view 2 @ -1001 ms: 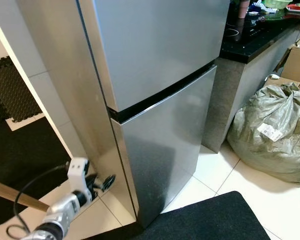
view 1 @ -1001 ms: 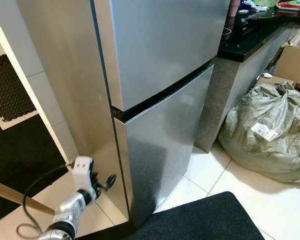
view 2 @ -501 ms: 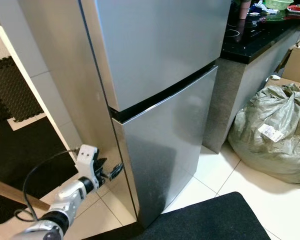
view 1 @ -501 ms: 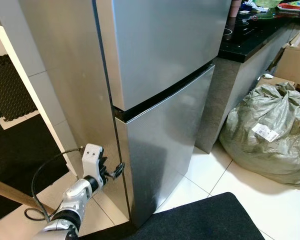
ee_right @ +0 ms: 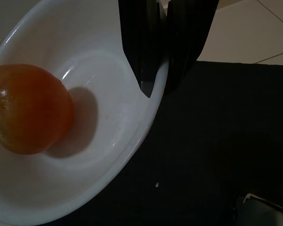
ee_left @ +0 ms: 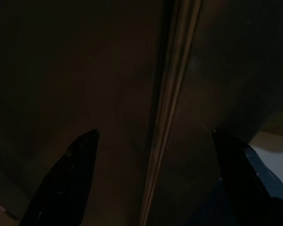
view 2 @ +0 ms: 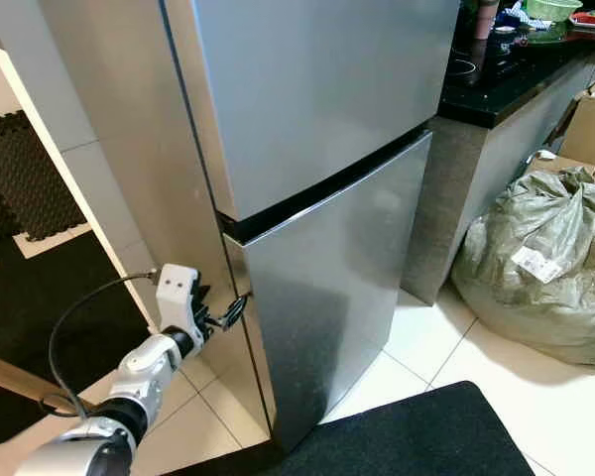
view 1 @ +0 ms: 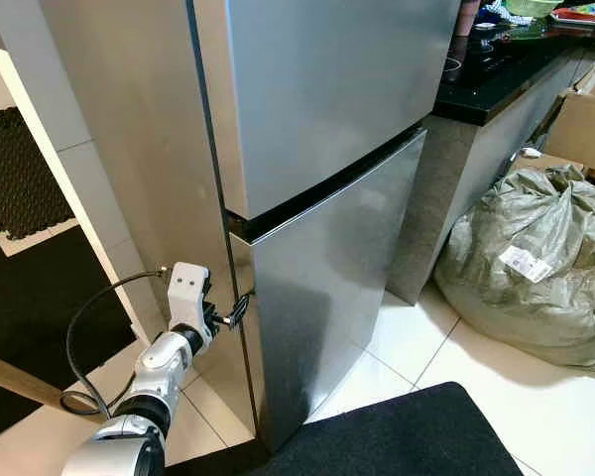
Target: Restocking fridge
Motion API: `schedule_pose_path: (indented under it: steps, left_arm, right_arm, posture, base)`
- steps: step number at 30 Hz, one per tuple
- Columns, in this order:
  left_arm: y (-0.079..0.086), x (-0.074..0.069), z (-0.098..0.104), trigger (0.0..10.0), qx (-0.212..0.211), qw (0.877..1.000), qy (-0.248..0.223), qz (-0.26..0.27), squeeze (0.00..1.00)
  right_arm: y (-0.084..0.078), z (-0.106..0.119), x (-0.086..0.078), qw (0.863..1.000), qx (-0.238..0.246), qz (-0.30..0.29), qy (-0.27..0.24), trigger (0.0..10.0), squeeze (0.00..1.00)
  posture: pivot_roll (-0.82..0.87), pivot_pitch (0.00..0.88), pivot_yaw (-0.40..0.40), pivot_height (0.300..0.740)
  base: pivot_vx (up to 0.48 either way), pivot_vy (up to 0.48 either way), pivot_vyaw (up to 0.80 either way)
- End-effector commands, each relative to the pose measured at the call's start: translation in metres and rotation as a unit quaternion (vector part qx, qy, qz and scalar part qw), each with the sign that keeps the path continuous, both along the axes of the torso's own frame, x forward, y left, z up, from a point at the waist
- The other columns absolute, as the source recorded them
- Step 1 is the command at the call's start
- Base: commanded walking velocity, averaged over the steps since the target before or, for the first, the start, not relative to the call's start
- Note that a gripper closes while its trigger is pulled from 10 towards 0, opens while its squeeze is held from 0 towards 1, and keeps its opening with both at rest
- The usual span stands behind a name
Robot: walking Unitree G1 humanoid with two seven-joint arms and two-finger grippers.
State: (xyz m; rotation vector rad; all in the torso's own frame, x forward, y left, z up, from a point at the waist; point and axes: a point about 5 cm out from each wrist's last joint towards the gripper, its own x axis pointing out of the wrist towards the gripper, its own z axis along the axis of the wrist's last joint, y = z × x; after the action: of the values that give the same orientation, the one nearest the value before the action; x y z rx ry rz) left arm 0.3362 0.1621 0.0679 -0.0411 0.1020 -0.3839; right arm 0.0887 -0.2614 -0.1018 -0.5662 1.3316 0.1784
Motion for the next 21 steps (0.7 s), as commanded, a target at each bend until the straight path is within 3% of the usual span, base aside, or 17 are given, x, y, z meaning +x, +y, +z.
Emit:
schedule_pose_path:
  steps: [1,11,16,21]
  left_arm:
    - [-0.005,0.005,0.007,10.0,-0.005,1.000,-0.016,0.001,0.00]
    - [-0.033,0.010,0.012,10.0,-0.073,0.997,-0.001,-0.035,0.00]
    - [-0.053,0.008,0.012,10.0,-0.083,0.993,0.004,-0.086,0.00]
    - [-0.060,0.007,0.013,10.0,-0.088,0.990,0.005,-0.109,0.00]
  right_arm:
    - [0.000,0.000,0.000,1.000,0.002,-0.006,-0.006,10.0,0.00]
    - [0.000,0.000,0.002,1.000,0.003,-0.005,-0.006,10.0,0.00]
    - [0.001,0.001,0.003,1.000,0.003,-0.005,-0.008,10.0,0.00]
    - [0.000,0.001,0.003,1.000,0.002,-0.006,-0.009,10.0,0.00]
  posture:
    - [-0.14,0.000,0.020,0.740]
    - [-0.14,0.000,0.018,0.740]
    - [-0.14,0.000,0.018,0.740]
    - [-0.15,0.000,0.020,0.740]
  base:
    - [0.000,0.000,0.00]
    - [0.000,0.000,0.00]
    - [0.000,0.000,0.00]
    - [0.000,0.000,0.00]
